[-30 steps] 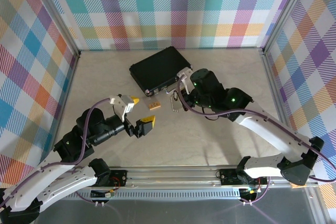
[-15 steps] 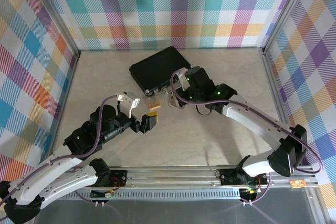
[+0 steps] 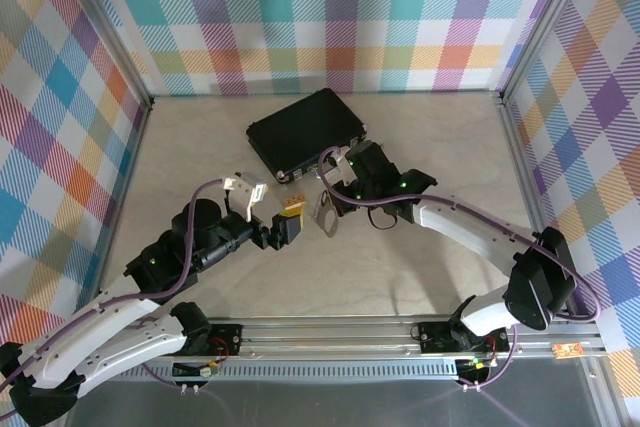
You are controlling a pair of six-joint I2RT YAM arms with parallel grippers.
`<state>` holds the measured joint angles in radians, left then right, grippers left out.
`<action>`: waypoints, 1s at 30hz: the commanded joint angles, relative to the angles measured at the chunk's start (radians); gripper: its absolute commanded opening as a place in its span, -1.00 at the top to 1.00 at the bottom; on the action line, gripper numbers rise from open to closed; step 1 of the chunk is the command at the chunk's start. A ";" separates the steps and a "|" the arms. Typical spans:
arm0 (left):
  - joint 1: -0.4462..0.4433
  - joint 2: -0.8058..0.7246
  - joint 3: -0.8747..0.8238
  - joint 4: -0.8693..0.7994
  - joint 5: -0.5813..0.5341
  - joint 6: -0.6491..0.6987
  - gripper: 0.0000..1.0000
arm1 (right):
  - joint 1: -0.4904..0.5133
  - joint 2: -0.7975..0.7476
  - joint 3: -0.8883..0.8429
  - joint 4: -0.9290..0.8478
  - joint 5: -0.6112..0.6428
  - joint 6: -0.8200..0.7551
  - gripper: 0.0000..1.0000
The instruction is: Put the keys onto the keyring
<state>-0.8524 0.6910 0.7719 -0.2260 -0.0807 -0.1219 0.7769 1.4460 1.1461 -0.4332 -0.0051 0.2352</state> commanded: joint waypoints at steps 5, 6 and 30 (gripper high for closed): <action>-0.006 0.002 -0.019 0.065 -0.015 -0.025 -1.00 | -0.009 -0.068 -0.141 0.053 -0.085 0.091 1.00; -0.005 0.003 -0.020 0.067 -0.017 -0.025 -1.00 | -0.008 -0.083 -0.164 0.050 -0.087 0.104 1.00; -0.002 0.131 -0.095 0.204 -0.150 -0.108 -1.00 | -0.009 -0.225 -0.599 0.288 -0.089 0.280 0.81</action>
<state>-0.8524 0.8120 0.6998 -0.0906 -0.1833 -0.2035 0.7723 1.2396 0.5667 -0.2279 -0.0818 0.4965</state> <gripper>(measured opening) 0.998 0.086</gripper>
